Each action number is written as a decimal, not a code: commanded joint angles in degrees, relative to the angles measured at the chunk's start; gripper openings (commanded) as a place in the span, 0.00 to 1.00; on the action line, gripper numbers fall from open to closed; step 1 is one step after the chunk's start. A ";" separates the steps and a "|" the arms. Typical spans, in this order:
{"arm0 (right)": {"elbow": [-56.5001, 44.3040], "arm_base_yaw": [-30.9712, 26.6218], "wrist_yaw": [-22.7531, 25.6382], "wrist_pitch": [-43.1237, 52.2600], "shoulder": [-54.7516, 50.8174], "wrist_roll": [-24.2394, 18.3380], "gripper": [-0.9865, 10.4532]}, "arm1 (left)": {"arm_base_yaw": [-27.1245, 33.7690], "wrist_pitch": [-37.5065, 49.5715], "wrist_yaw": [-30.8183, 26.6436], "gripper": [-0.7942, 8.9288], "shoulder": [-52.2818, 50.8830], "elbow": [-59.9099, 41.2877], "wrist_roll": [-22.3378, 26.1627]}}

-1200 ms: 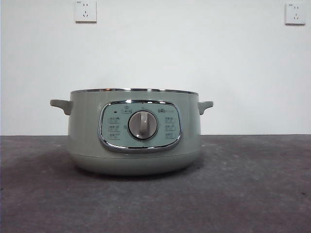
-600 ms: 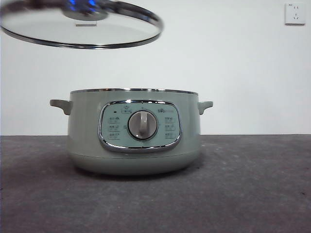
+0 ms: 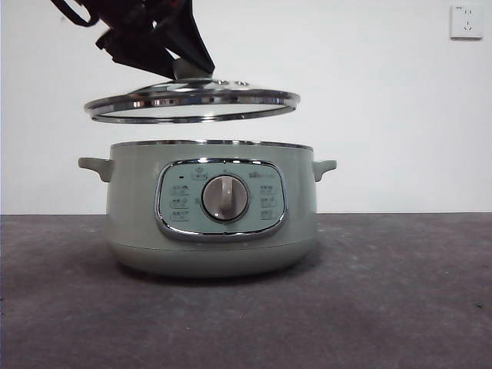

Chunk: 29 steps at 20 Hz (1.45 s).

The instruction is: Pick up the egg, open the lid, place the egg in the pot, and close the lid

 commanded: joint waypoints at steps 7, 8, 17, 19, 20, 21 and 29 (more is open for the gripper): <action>-6.47 0.07 0.24 2.34 -1.01 2.49 0.47 | -0.17 8.13 -0.66 0.07 4.52 0.94 -1.73; -6.49 0.07 0.24 2.34 -1.01 2.47 0.47 | -0.17 8.22 -0.66 0.07 5.09 0.96 -1.73; -6.47 0.07 0.26 3.56 -1.03 2.47 0.47 | -1.05 8.83 -0.66 0.07 9.01 1.01 -2.34; -6.47 0.07 0.26 3.54 -1.03 2.47 0.47 | -1.33 8.85 -0.63 0.07 9.35 1.01 -2.34; -6.47 0.07 0.26 3.61 -1.03 2.47 0.47 | -1.42 8.76 -0.63 0.07 9.38 1.01 -2.36; -6.47 0.07 0.28 3.65 -1.03 2.47 0.47 | -1.57 8.68 -0.66 0.07 9.38 1.01 -2.34; -6.47 0.07 0.92 4.15 -1.03 2.29 0.47 | -1.90 2.38 -0.87 0.07 9.38 1.01 -1.75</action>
